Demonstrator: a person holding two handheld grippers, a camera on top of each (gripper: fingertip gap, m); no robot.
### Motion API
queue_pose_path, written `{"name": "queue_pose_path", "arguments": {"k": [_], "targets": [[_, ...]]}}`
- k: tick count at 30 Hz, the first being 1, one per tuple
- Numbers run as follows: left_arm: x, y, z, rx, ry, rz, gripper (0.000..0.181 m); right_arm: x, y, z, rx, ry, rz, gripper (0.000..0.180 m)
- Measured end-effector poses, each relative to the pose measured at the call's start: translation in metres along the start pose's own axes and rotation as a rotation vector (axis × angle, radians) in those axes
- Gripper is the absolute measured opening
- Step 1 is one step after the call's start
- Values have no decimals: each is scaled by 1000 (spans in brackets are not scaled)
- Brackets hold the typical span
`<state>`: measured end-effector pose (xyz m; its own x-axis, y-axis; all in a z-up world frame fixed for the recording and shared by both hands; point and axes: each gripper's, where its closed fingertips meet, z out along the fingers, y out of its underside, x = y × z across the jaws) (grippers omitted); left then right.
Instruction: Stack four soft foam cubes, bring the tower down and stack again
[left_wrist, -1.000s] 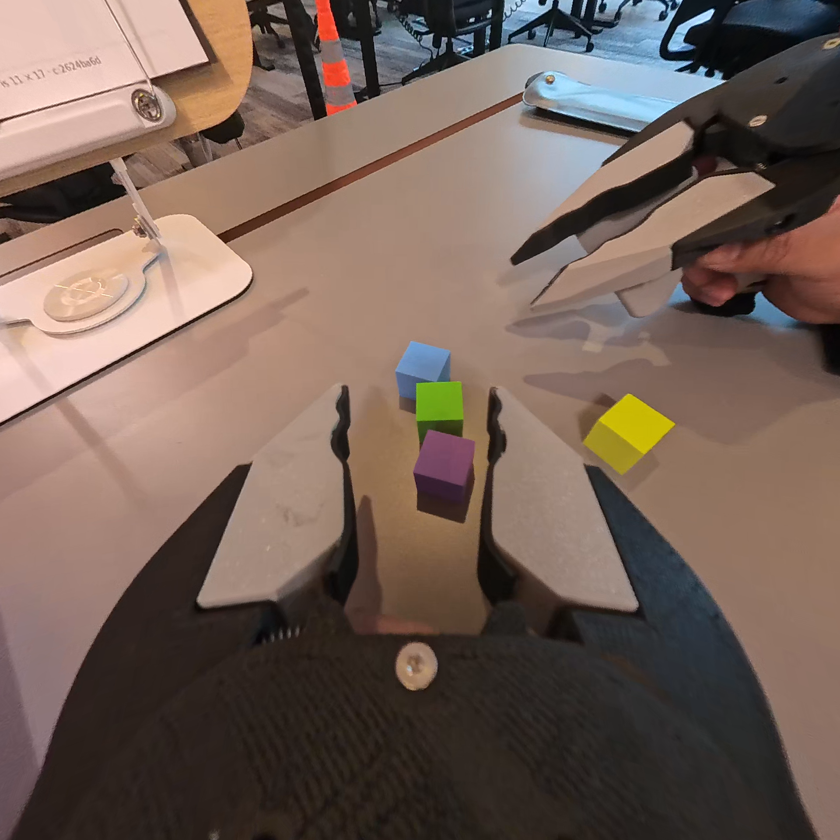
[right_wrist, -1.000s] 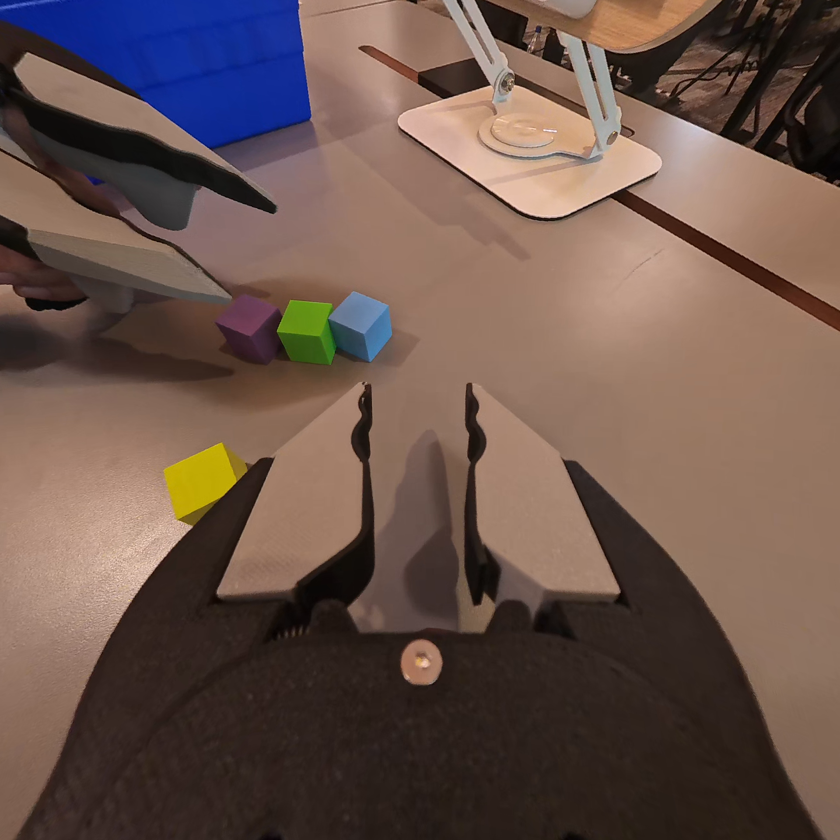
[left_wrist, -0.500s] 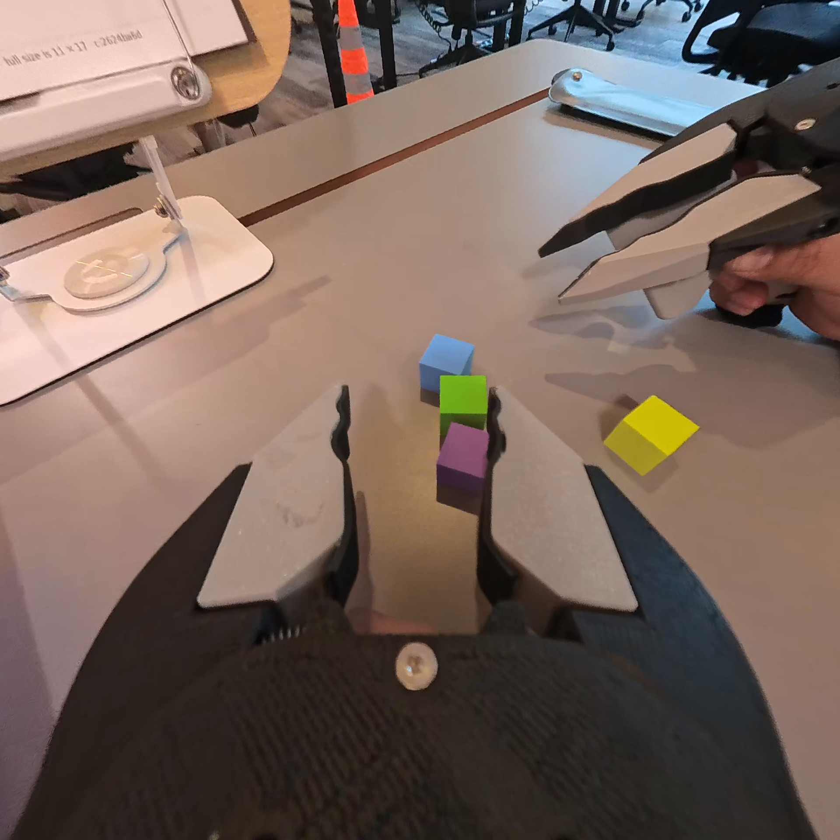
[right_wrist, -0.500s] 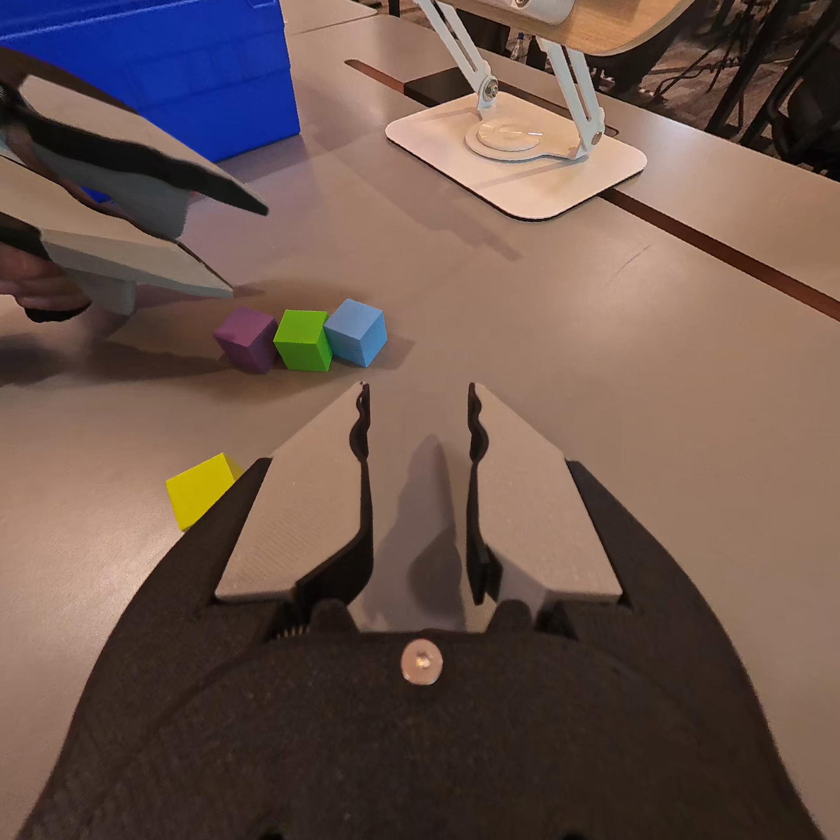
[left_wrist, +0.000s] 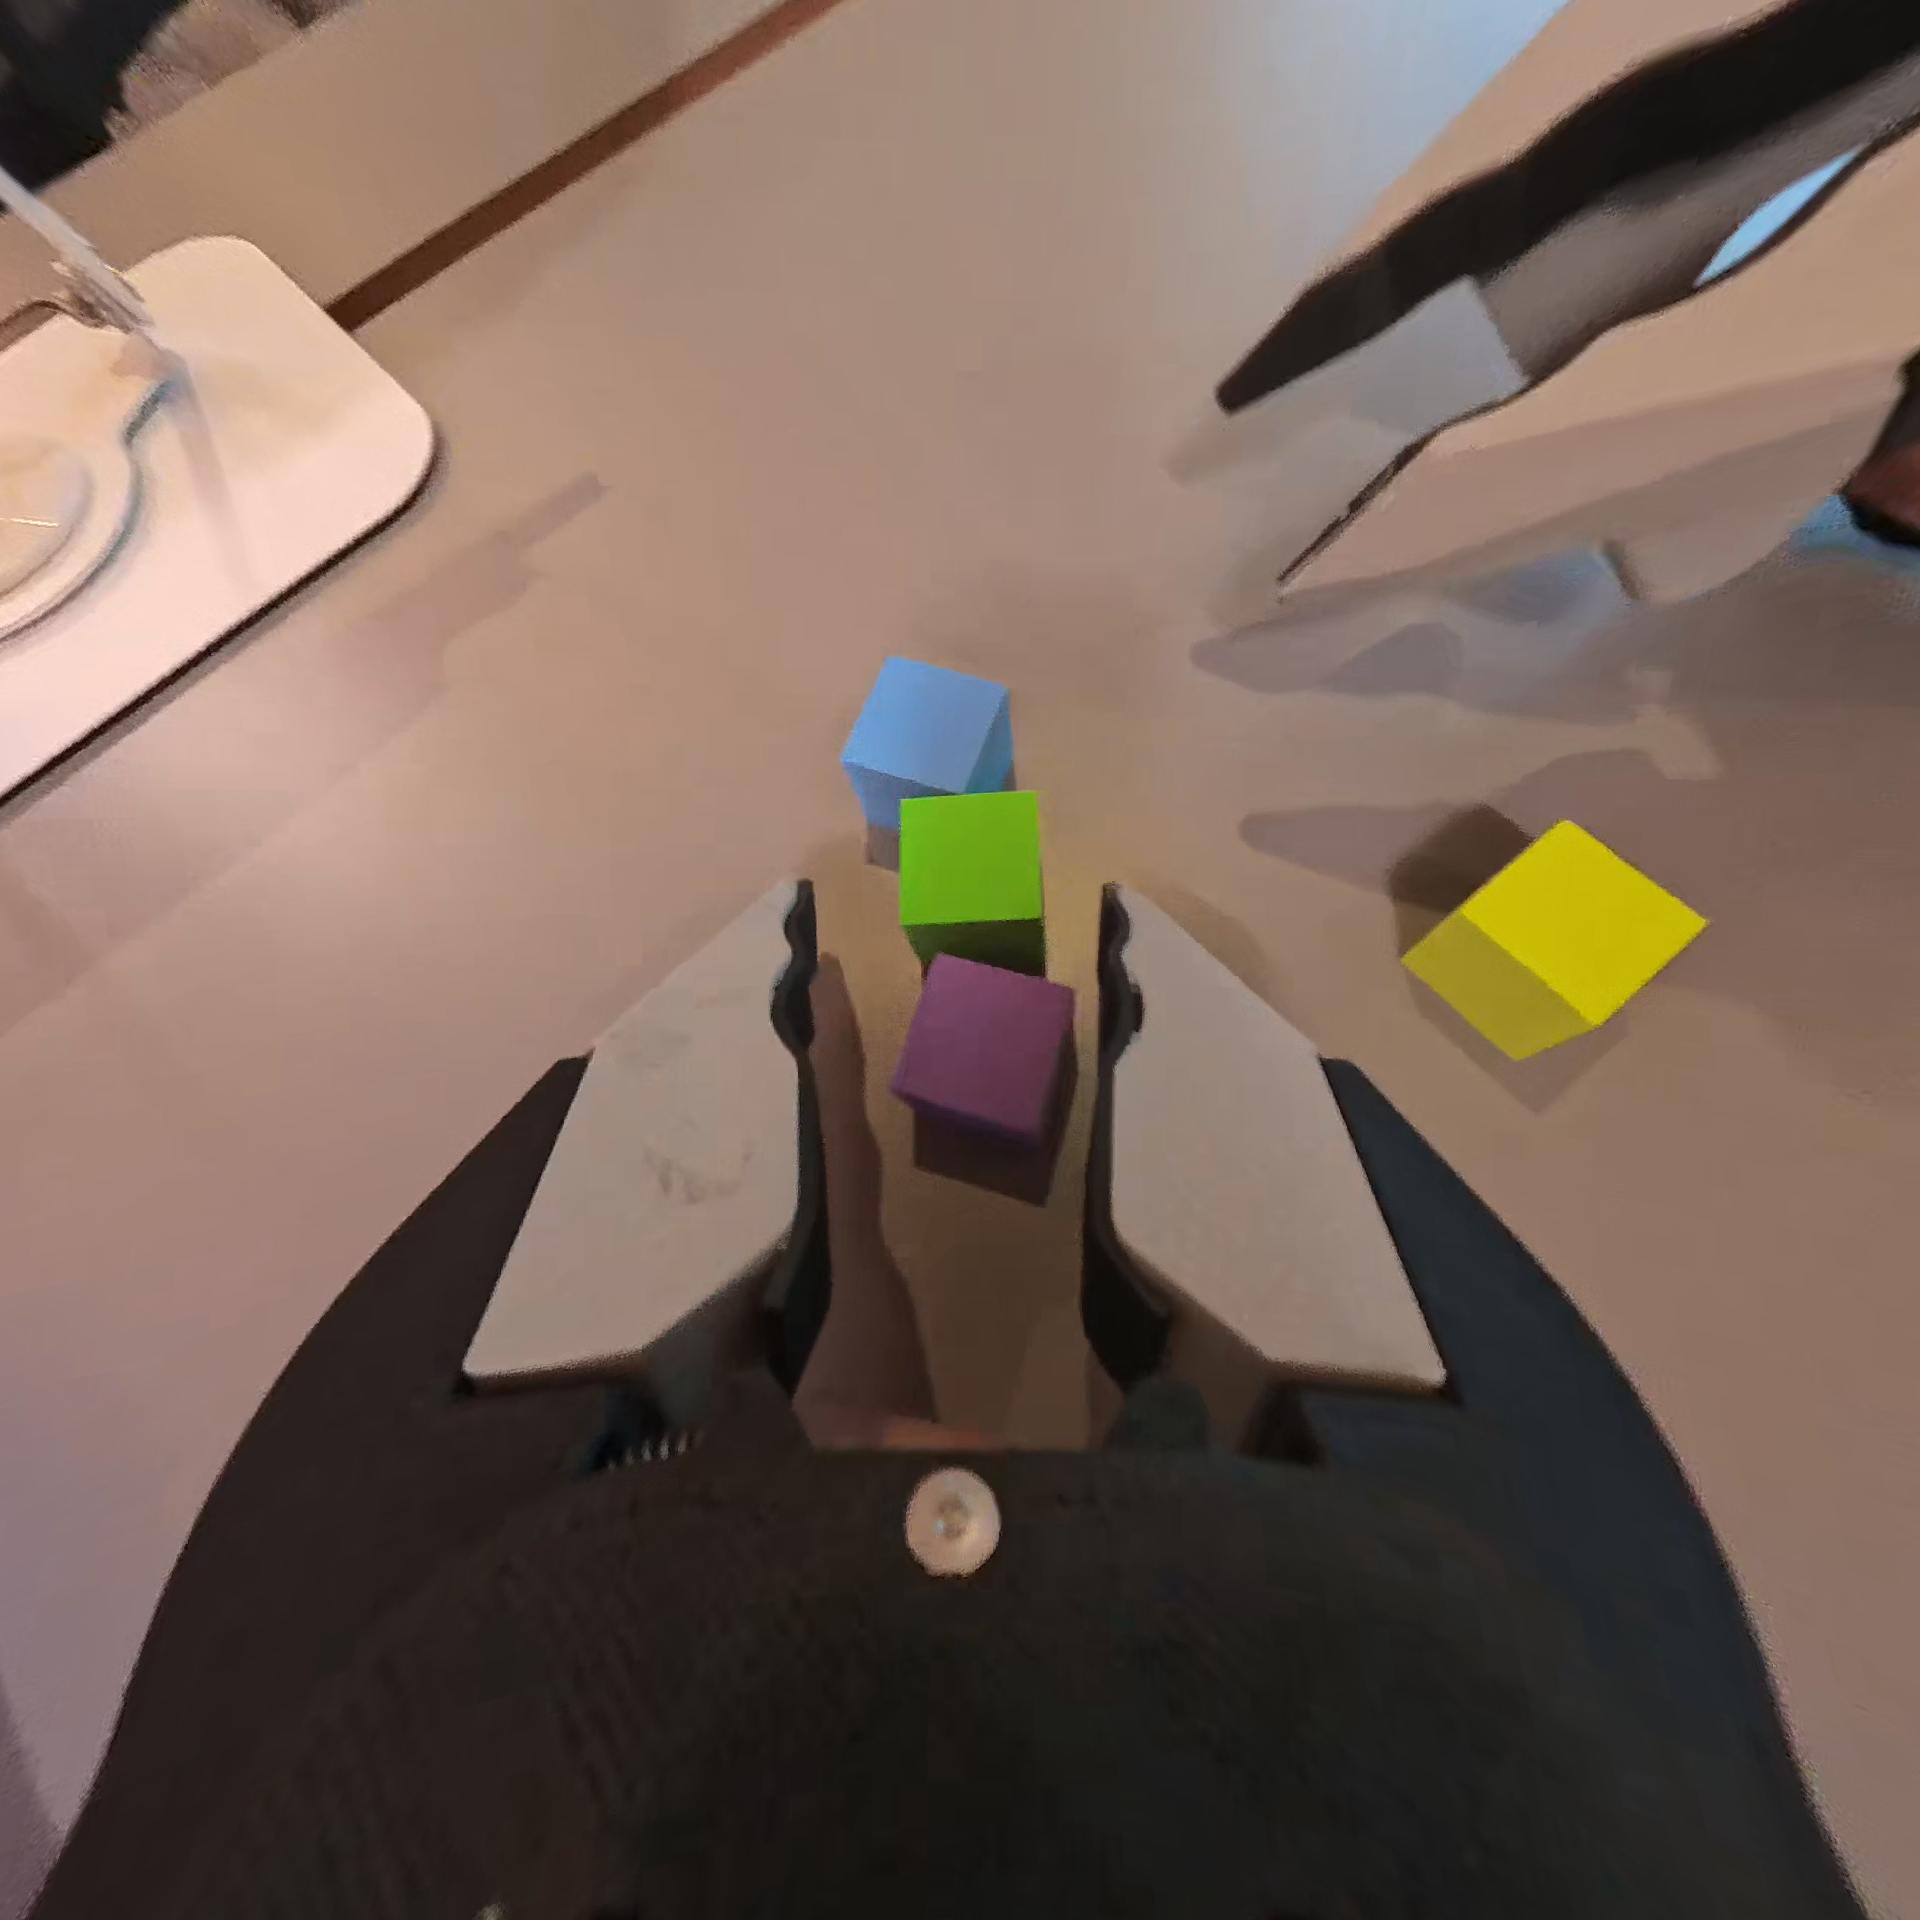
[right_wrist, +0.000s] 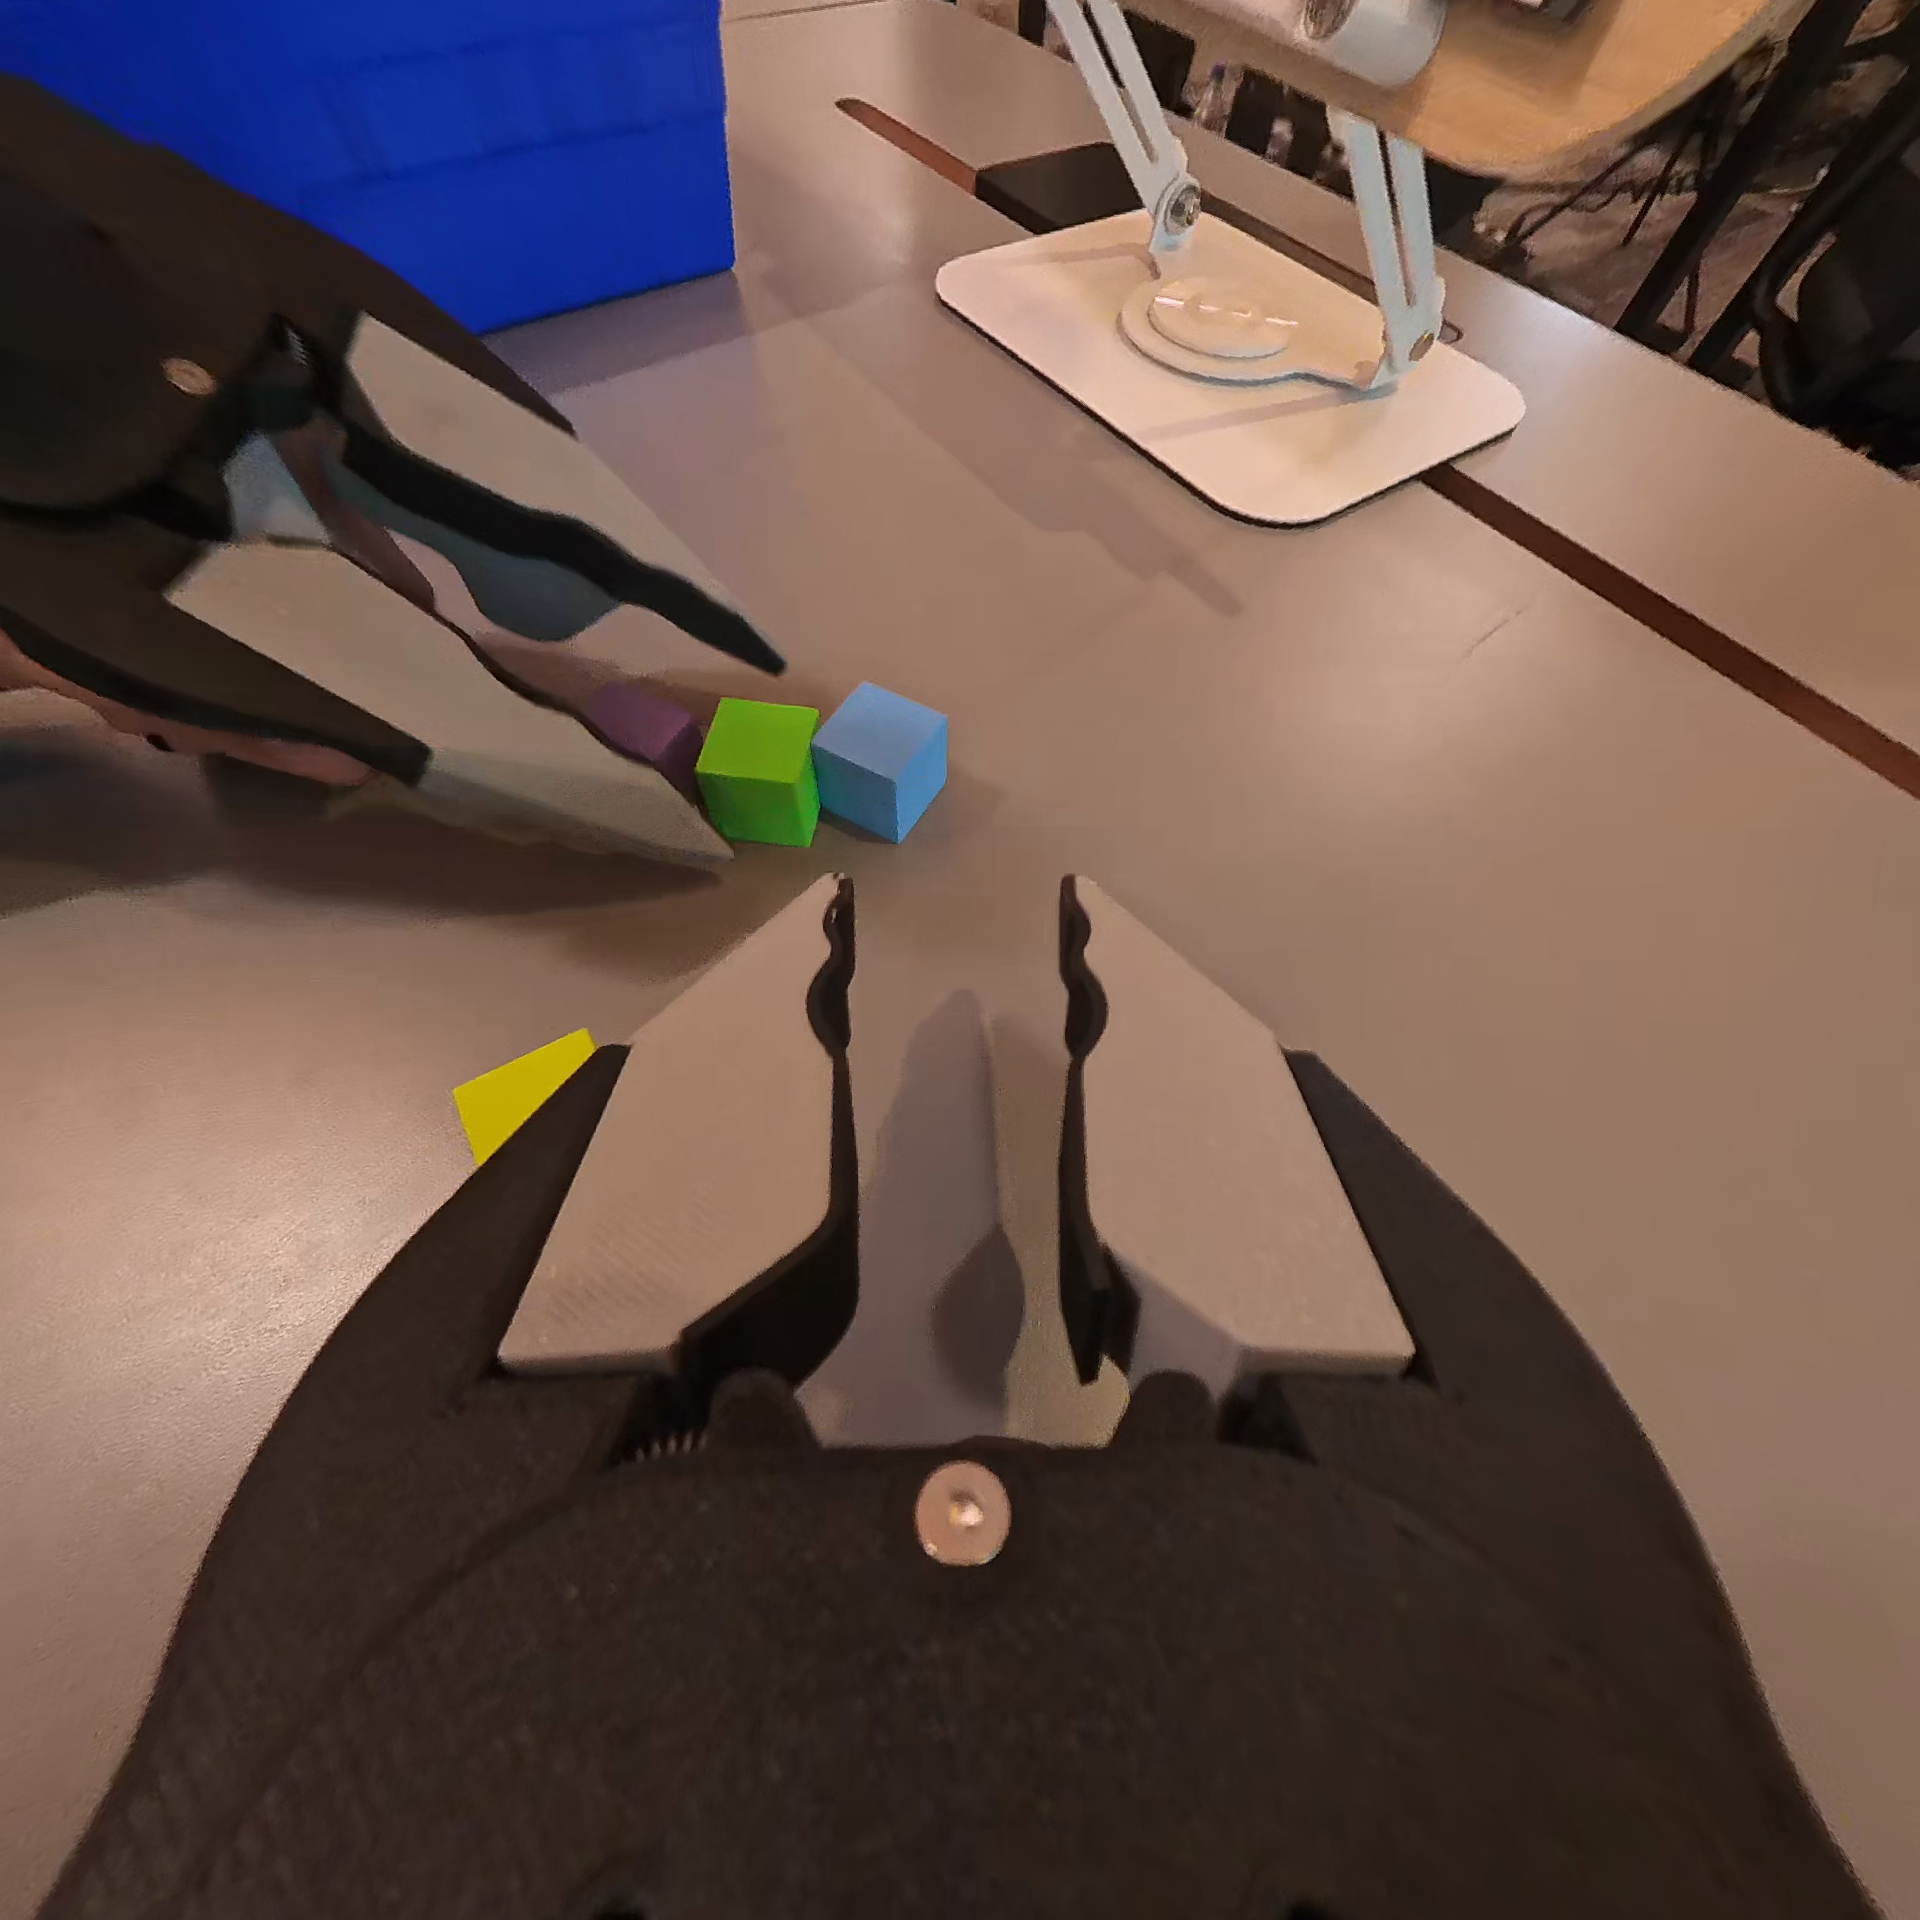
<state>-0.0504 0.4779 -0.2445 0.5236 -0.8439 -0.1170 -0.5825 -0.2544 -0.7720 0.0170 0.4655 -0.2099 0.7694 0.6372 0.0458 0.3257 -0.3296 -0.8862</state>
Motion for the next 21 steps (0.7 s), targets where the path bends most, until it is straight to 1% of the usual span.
{"name": "queue_pose_path", "arguments": {"k": [2,3,4,7,10,13,16,19,21], "targets": [[-2,3,5,-35,-16,12,50,-1,-6,-4,28,-2,-1,37],[-3,2,6,-32,-18,13,35,-2,-8,-5,39,-6,7,37],[-2,0,6,-21,-5,9,27,-3,-9,-6,47,-14,18,37],[2,-4,3,11,53,-8,26,-10,-9,-5,55,-68,58,36],[11,-14,-8,108,122,40,26,-22,-10,-3,59,-159,93,36],[5,-18,-21,193,67,146,26,-36,-13,-7,61,-273,160,41],[17,-28,-43,349,67,294,26,-42,-26,-15,113,-363,289,42],[22,-37,-59,449,-4,416,26,-53,-40,-24,164,-478,396,41],[26,-46,-66,506,-48,477,26,-58,-43,-24,169,-512,431,41]]}}
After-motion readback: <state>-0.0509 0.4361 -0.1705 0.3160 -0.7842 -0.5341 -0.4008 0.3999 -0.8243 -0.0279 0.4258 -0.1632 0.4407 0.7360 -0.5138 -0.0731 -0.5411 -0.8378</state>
